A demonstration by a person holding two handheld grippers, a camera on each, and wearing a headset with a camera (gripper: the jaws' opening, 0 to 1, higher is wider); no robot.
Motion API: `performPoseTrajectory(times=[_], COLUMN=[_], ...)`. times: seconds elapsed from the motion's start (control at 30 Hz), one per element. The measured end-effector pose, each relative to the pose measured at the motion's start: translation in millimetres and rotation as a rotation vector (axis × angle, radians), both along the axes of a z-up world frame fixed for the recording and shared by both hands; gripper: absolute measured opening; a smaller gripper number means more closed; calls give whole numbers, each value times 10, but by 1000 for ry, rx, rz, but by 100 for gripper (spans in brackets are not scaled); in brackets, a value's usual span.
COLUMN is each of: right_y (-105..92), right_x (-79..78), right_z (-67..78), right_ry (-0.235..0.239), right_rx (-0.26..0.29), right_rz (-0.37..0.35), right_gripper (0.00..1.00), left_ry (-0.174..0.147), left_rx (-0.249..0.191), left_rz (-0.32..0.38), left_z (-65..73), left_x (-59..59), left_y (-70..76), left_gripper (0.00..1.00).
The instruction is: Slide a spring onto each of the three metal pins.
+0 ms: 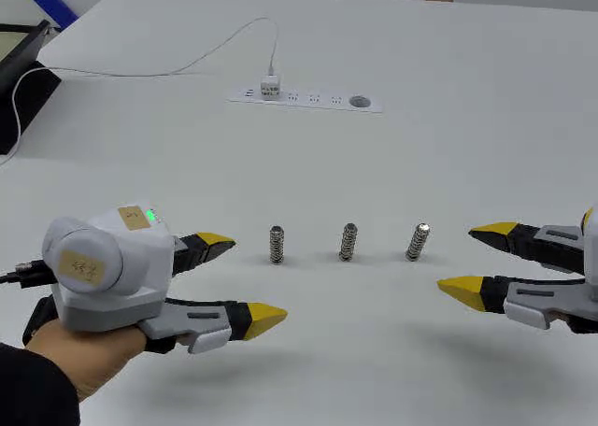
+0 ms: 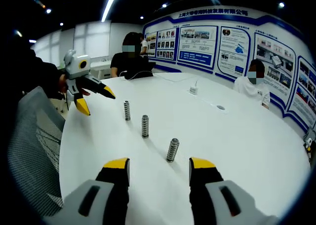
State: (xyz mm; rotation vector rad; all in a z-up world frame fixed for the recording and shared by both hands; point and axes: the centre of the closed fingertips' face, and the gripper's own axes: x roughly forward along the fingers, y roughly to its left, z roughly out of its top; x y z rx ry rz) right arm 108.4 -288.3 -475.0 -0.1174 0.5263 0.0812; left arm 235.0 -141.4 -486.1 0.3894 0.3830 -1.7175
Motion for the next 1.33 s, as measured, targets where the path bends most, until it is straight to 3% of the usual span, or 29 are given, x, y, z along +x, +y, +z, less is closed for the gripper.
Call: performPoseTrajectory(times=[1.33], right_y=[-6], right_x=[74], right_z=[51], right_ry=[-24], right_rx=[7], right_rz=[-22], right_gripper=[51], left_ry=[-2], left_rx=[2], left_rz=[15], left_z=[-7], left_x=[15], left_y=[6], left_gripper=[65])
